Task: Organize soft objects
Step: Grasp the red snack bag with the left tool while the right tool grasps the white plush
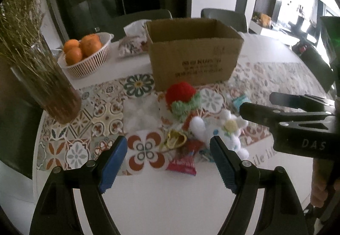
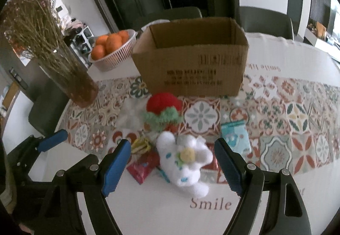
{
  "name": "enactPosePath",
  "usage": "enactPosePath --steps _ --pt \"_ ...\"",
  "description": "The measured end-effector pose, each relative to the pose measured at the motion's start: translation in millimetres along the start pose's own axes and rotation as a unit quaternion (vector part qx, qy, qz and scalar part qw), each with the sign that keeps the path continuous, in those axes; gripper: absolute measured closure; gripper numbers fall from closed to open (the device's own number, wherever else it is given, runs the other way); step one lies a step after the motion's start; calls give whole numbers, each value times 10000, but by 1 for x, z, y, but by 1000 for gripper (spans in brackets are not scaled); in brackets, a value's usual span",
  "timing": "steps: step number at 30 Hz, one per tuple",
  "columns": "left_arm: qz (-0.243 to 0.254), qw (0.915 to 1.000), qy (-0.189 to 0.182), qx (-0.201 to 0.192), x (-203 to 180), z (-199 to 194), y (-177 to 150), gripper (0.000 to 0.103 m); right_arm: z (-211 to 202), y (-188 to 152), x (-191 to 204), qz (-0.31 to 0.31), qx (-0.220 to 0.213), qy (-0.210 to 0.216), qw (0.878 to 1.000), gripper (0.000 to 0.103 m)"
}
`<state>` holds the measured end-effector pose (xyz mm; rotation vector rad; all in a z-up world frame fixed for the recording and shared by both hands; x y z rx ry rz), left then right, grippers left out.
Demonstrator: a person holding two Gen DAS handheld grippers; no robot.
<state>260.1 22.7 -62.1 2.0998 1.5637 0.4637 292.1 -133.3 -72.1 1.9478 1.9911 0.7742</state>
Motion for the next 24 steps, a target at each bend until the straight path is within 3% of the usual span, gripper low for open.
enactPosePath --steps 14,24 --pt "178 9945 -477 920 -2 40 -25 23 34 -34 -8 379 759 -12 9964 22" --pt "107 9876 -783 1355 0 73 -37 24 62 -46 -12 583 1198 72 9911 22"
Point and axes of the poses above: each gripper's, at about its wrist camera, not at the fingertips, and z roughly the way its jaws point, x to its left, y to its top, the point moved 5 cm from there along z, roughly the way its jaws point, and after that the axes turned 3 degrees about -y, right-handed, at the moved point
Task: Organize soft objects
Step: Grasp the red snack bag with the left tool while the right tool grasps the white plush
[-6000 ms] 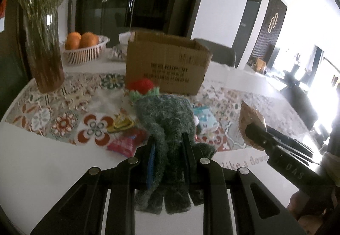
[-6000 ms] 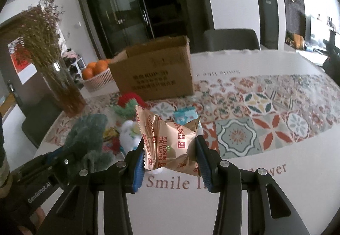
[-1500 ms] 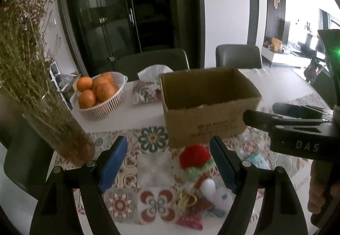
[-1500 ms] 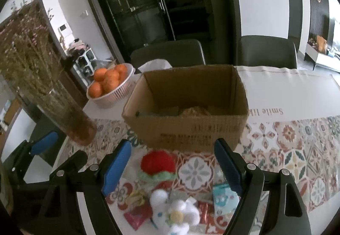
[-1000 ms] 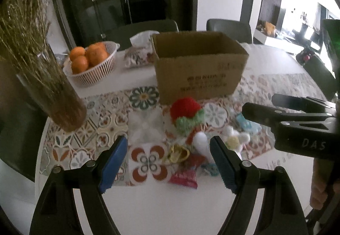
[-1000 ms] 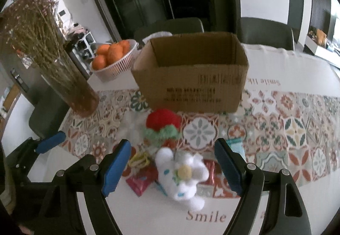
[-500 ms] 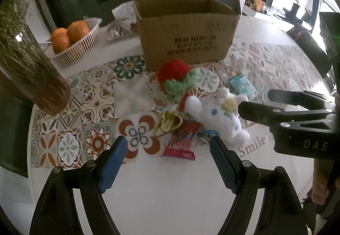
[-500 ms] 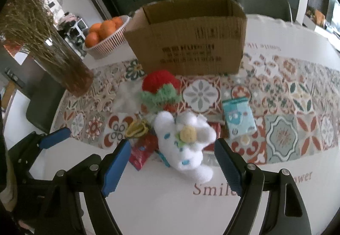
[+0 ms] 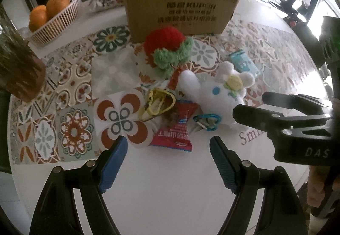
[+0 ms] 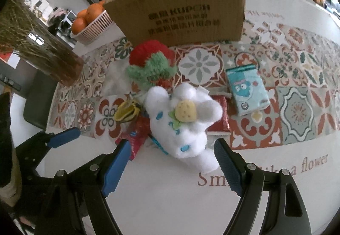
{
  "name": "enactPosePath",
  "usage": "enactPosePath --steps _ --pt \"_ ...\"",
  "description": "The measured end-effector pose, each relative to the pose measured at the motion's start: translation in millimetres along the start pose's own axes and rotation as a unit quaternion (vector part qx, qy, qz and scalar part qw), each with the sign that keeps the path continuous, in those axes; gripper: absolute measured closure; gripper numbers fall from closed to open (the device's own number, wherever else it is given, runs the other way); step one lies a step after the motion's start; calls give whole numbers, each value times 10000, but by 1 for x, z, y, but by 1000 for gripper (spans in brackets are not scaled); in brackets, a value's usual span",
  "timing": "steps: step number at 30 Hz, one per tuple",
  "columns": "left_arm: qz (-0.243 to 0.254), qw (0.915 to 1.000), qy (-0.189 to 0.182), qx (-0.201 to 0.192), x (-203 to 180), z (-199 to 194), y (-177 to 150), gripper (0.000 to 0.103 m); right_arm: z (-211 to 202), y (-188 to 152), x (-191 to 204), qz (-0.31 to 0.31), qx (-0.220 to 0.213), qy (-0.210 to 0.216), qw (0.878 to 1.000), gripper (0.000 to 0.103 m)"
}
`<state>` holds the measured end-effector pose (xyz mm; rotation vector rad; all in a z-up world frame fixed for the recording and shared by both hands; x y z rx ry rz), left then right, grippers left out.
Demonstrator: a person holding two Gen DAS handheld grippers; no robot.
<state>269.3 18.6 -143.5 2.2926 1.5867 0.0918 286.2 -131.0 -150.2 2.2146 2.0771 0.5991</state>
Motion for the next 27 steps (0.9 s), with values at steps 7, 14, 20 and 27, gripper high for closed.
enactPosePath --steps 7,14,20,27 --pt "-15 9998 -140 161 3 19 3 24 18 0 -3 127 177 69 9997 22" --pt "-183 9984 -416 346 8 40 7 25 32 4 -3 254 288 172 9991 22" --pt "-359 9968 -545 451 13 56 10 28 47 6 -3 358 405 189 9984 22" --pt "-563 9942 -737 550 11 70 12 43 62 9 -4 512 491 257 9971 22"
Point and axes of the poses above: each gripper's, at about its wrist camera, not at the fingertips, and z roughly the way its jaws point, x to its left, y to its top, the point moved 5 cm from there along z, roughly the way its jaws point, and after that the axes turned 3 degrees about -y, right-handed, at the moved point
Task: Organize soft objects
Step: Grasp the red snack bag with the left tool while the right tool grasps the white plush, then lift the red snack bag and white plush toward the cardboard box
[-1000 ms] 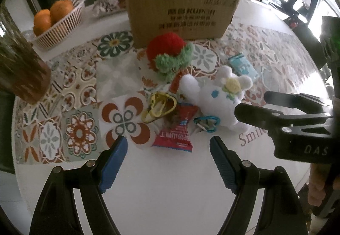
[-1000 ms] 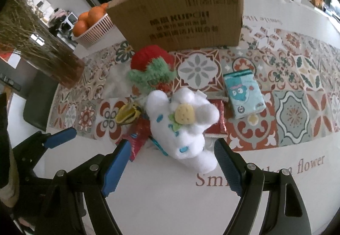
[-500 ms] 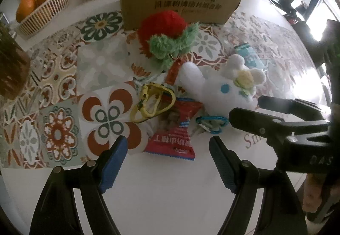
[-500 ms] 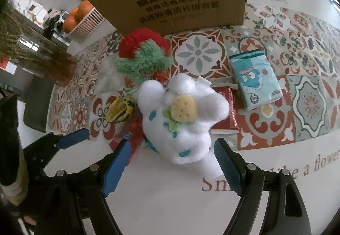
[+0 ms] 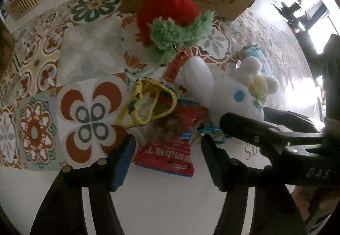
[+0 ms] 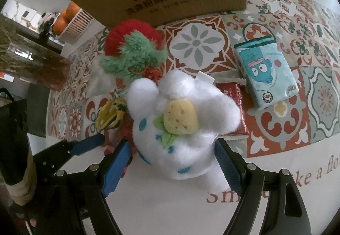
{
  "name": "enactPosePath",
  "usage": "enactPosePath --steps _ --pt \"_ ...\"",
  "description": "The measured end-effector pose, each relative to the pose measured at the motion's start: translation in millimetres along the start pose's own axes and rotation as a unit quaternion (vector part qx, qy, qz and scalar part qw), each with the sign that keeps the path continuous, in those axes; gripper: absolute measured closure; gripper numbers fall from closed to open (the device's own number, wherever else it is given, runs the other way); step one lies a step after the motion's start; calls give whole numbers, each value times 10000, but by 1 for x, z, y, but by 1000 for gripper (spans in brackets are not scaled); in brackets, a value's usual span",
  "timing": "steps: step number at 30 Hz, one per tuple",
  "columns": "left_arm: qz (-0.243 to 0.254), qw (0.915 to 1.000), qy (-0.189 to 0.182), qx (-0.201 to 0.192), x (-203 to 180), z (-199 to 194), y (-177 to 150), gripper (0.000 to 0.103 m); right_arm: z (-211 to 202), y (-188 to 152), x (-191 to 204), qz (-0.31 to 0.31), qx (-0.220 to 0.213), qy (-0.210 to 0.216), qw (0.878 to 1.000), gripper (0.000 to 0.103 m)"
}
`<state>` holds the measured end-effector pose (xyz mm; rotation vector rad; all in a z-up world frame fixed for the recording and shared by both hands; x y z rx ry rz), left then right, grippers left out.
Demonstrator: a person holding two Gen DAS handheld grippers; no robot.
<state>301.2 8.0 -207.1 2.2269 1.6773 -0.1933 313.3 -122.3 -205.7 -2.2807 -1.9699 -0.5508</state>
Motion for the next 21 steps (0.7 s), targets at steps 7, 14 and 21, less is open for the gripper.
enactPosePath --steps 7,14,21 --pt "-128 9999 -10 -16 -1 9 2 51 15 1 -4 200 138 225 9995 21" --pt "-332 9993 -65 -182 0 9 2 64 15 0 0 138 -24 257 9996 29" --pt "-656 9967 -180 -439 1 2 -10 68 4 -5 -3 72 -243 270 9993 35"
Point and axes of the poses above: each gripper's, at about its wrist camera, not at the fingertips, and z roughly the way its jaws point, x to its left, y to its top, the point moved 5 cm from there along z, roughly the way its jaws point, and after that the axes turned 3 degrees about -y, right-handed, at the moved point
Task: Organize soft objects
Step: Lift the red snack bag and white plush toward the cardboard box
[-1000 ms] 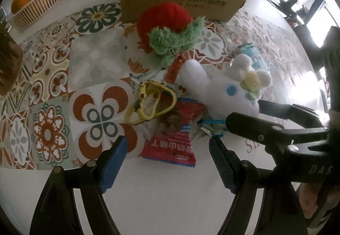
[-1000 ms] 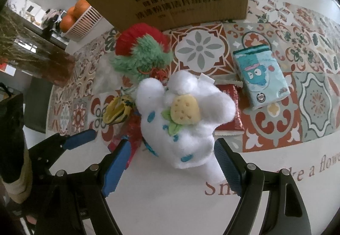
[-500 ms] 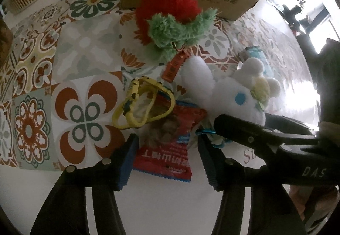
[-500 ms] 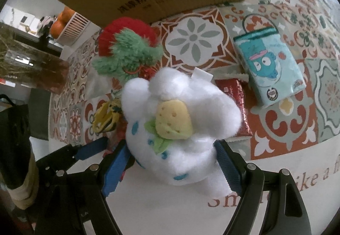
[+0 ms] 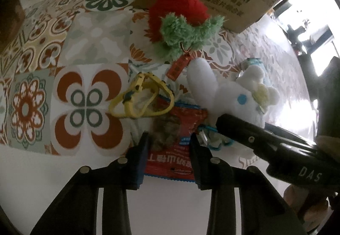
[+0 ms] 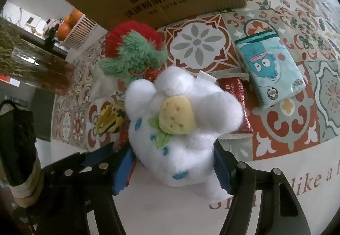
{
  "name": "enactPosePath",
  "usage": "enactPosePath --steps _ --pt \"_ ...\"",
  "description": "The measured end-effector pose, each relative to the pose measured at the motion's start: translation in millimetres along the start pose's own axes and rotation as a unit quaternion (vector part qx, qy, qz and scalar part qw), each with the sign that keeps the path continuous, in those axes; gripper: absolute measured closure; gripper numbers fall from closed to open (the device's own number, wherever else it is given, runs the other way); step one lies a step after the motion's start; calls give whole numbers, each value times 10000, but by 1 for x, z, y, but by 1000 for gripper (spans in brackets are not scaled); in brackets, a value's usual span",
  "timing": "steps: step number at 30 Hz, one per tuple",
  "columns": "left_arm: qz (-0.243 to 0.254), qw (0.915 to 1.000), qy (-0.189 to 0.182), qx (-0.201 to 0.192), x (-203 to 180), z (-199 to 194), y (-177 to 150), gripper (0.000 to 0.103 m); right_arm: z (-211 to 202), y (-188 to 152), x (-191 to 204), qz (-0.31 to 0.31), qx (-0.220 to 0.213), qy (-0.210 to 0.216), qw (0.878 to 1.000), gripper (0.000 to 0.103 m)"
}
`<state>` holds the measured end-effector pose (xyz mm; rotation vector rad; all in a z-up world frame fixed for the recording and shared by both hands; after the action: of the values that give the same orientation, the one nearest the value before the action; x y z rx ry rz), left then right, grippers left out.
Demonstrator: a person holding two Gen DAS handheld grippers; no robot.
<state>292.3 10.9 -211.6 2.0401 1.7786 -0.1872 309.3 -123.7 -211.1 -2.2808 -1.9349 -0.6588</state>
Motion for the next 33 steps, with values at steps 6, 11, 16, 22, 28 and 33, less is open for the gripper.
enactPosePath --steps 6,11,16,22,28,33 --pt "-72 9996 51 -285 -3 -13 -17 68 -13 -7 0 -41 -228 -34 9997 36" --pt "-77 9980 186 -597 -8 -28 -27 68 -30 -12 -3 -115 -449 -76 9989 35" --pt "-70 9960 218 -858 -15 -43 -31 68 -45 -13 0 -159 -641 -25 9978 35" --pt "-4 9917 283 -1251 -26 -66 -27 68 -68 -14 2 -238 -965 -34 9950 35" --pt "92 9857 362 -1640 -34 -90 -20 68 -91 -10 8 -330 -1292 -27 9911 35" --pt "159 9807 357 -1917 -43 -109 -14 68 -105 -8 13 -420 -1498 1 9878 35"
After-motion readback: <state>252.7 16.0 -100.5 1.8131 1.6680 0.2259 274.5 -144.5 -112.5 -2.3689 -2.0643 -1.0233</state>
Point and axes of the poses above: each gripper's, at about its wrist camera, not at the fingertips, and z roughly the way its jaws point, x to its left, y to its top, the point moved 5 cm from there along z, roughly the way its jaws point, and after that the axes turned 3 degrees about -y, right-handed, at the moved point
